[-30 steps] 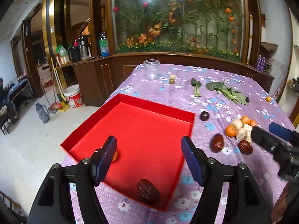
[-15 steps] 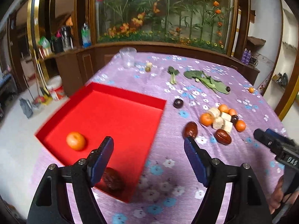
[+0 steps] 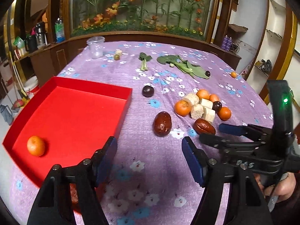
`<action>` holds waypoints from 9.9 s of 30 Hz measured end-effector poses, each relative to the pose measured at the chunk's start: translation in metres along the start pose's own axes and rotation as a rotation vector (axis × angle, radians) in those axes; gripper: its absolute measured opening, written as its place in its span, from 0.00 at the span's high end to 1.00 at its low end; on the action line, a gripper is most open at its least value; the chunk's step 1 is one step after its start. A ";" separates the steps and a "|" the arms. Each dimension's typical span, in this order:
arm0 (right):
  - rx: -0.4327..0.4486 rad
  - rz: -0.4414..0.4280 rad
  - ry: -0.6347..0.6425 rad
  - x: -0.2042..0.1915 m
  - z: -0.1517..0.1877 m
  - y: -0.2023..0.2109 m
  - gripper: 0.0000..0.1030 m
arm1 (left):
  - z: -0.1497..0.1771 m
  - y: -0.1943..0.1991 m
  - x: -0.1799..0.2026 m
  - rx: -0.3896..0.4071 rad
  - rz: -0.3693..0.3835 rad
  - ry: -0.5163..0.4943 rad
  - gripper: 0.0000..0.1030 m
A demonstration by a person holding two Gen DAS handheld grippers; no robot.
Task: Organize fruits
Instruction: 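Move both grippers back from the tray to the fruit pile, then grasp a dark brown date with the left gripper while the right grasps a red date, then carry the dark date into the red tray and open the left gripper, then lower the red date into the red tray and open the right gripper, then move both grippers back from the tray to the fruit pile, then grasp a tangerine with the left gripper while the right grasps another tangerine, then carry both tangerines into the red tray and open both grippers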
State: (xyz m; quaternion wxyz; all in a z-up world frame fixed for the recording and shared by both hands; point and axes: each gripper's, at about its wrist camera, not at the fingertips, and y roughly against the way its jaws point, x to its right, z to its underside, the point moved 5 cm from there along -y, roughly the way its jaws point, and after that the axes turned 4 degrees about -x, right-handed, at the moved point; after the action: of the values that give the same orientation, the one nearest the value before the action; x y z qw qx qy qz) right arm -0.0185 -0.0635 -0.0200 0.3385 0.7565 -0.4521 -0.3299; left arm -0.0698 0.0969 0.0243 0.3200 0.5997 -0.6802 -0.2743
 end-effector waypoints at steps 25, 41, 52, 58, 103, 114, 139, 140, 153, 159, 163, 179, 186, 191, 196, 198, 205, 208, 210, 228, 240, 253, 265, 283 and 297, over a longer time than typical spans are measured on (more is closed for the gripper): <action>-0.008 -0.006 0.011 0.002 -0.007 -0.009 0.46 | -0.023 -0.091 0.024 -0.151 -0.010 -0.081 0.60; -0.015 0.028 -0.002 0.000 -0.004 -0.006 0.66 | -0.017 -0.081 0.031 -0.108 -0.037 -0.095 0.69; 0.020 -0.025 -0.007 -0.021 0.005 0.021 0.73 | -0.008 -0.026 -0.006 -0.031 0.003 0.046 0.69; 0.036 -0.077 0.004 -0.041 0.004 0.034 0.74 | -0.004 0.002 -0.043 0.017 -0.008 0.122 0.69; -0.124 -0.234 0.172 -0.152 0.006 -0.027 0.64 | 0.011 0.048 -0.168 0.126 -0.113 0.420 0.37; -0.031 -0.271 0.219 -0.186 -0.026 -0.008 0.63 | 0.018 0.051 -0.188 0.132 -0.109 0.482 0.37; 0.147 -0.124 0.059 -0.108 -0.023 0.024 0.21 | 0.013 0.051 -0.106 0.092 -0.219 0.232 0.20; 0.143 -0.127 0.041 -0.100 -0.022 0.026 0.21 | 0.012 0.052 -0.100 0.094 -0.226 0.216 0.20; 0.130 -0.042 -0.078 -0.013 0.003 0.052 0.21 | 0.009 0.050 -0.032 0.082 -0.259 0.042 0.20; 0.137 -0.028 -0.104 0.017 0.010 0.056 0.19 | 0.008 0.037 -0.013 0.050 -0.258 -0.003 0.20; 0.134 -0.008 -0.114 0.032 0.010 0.055 0.19 | 0.009 0.024 -0.006 0.020 -0.252 -0.017 0.20; 0.086 0.055 -0.133 0.092 0.009 0.050 0.19 | 0.005 -0.028 0.003 -0.102 -0.108 0.019 0.20; 0.061 0.032 -0.125 0.091 -0.006 0.033 0.27 | -0.015 -0.048 0.020 -0.104 0.001 0.000 0.27; 0.042 0.067 -0.064 0.081 -0.018 0.019 0.27 | -0.042 -0.070 0.030 -0.089 0.017 -0.057 0.42; 0.024 0.086 -0.071 0.086 -0.024 0.008 0.27 | -0.056 -0.104 0.039 -0.140 0.054 -0.059 0.41; 0.023 0.085 -0.086 0.090 -0.025 0.006 0.27 | -0.060 -0.109 0.047 -0.137 0.075 -0.077 0.41; 0.024 0.120 -0.118 0.103 -0.022 0.007 0.27 | -0.051 -0.101 0.074 -0.168 0.147 -0.201 0.55; 0.030 0.131 -0.106 0.101 -0.022 0.009 0.27 | -0.054 -0.101 0.068 -0.151 0.106 -0.194 0.55; 0.028 0.120 -0.095 0.098 -0.023 0.008 0.27 | -0.057 -0.105 0.063 -0.154 0.102 -0.170 0.55; 0.018 0.085 -0.069 0.086 -0.022 0.002 0.65 | -0.053 -0.113 0.066 -0.138 0.109 -0.181 0.71; 0.068 0.032 -0.057 0.049 -0.015 0.044 0.65 | -0.031 -0.038 0.017 -0.031 0.115 -0.006 0.71; 0.056 -0.067 0.126 -0.068 -0.023 0.044 0.65 | -0.020 0.022 -0.103 0.074 -0.031 0.182 0.71; -0.011 -0.168 0.270 -0.183 -0.060 -0.019 0.64 | -0.040 -0.004 -0.189 0.005 -0.133 0.267 0.71; -0.092 -0.175 0.277 -0.206 -0.067 -0.080 0.61 | -0.036 -0.010 -0.203 -0.008 -0.200 0.304 0.49; -0.015 -0.201 0.201 -0.181 -0.060 -0.037 0.45 | -0.029 0.039 -0.151 0.080 -0.250 0.241 0.24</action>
State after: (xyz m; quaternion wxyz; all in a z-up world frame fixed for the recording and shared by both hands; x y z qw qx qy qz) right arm -0.0208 0.1273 0.0189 0.3530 0.8247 -0.3353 -0.2879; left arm -0.0612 0.2518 0.0561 0.3385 0.7203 -0.5676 -0.2108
